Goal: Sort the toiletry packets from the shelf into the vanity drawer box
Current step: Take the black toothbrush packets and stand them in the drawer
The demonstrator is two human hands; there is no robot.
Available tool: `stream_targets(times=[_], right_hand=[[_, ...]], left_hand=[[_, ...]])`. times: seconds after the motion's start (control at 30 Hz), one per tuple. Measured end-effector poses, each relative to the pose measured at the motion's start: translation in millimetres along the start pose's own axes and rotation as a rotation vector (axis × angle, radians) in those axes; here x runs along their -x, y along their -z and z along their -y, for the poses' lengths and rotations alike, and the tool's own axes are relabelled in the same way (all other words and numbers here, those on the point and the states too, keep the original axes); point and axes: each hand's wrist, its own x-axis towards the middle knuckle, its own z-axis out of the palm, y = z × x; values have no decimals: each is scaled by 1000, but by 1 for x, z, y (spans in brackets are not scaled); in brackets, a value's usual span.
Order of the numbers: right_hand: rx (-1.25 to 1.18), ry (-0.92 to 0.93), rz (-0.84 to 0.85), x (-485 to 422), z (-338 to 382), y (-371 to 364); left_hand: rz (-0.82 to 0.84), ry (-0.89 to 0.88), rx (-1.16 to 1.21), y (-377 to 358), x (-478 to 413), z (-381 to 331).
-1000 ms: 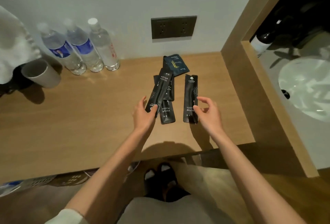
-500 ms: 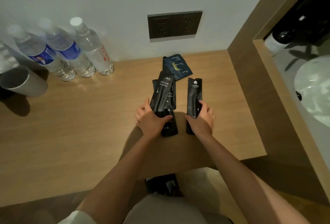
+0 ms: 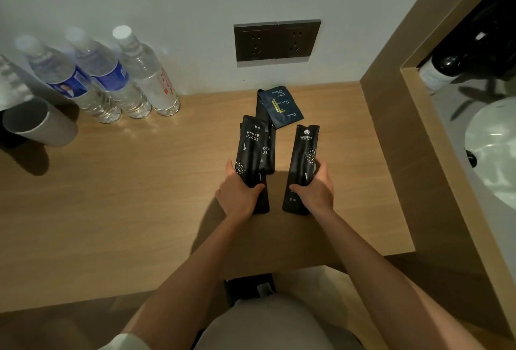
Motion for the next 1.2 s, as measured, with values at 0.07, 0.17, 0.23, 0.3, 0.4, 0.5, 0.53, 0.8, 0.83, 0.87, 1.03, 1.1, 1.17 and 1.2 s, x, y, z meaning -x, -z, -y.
stream_targets(times=[0.07, 0.17, 0.23, 0.3, 0.4, 0.5, 0.53, 0.8, 0.83, 0.87, 1.03, 1.1, 1.17, 1.2], right_hand=[[3, -19, 10, 0, 1, 1], [12, -51, 35, -1, 0, 4], [4, -75, 49, -2, 0, 6], [3, -106, 66, -2, -1, 8], [9, -154, 107, -2, -5, 11], [-12, -175, 150, -1, -10, 17], [-32, -177, 164, -1, -10, 20], [-255, -8, 278, 30, 1, 54], [-287, 39, 295, 38, 5, 61], [-318, 83, 310, 46, 9, 69], [-467, 224, 352, 90, 27, 102], [-524, 249, 358, 107, 30, 112], [-584, 271, 366, 126, 31, 119], [-612, 281, 362, 135, 31, 121]], left_hand=[[-20, 13, 59, 0, 2, 2], [9, 69, 180, 7, 1, 6], [68, 133, 273, 13, 0, 9], [100, 157, 323, 19, 0, 15], [103, 175, 366, 29, 2, 20], [96, 206, 415, 40, 6, 23], [95, 216, 428, 44, 9, 23], [74, 114, 556, 75, 42, 8], [71, 83, 583, 80, 47, 4], [72, 58, 613, 84, 51, 1], [132, -77, 704, 106, 76, -13], [153, -124, 717, 113, 88, -17], [166, -179, 726, 119, 100, -20], [168, -209, 725, 122, 107, -20]])
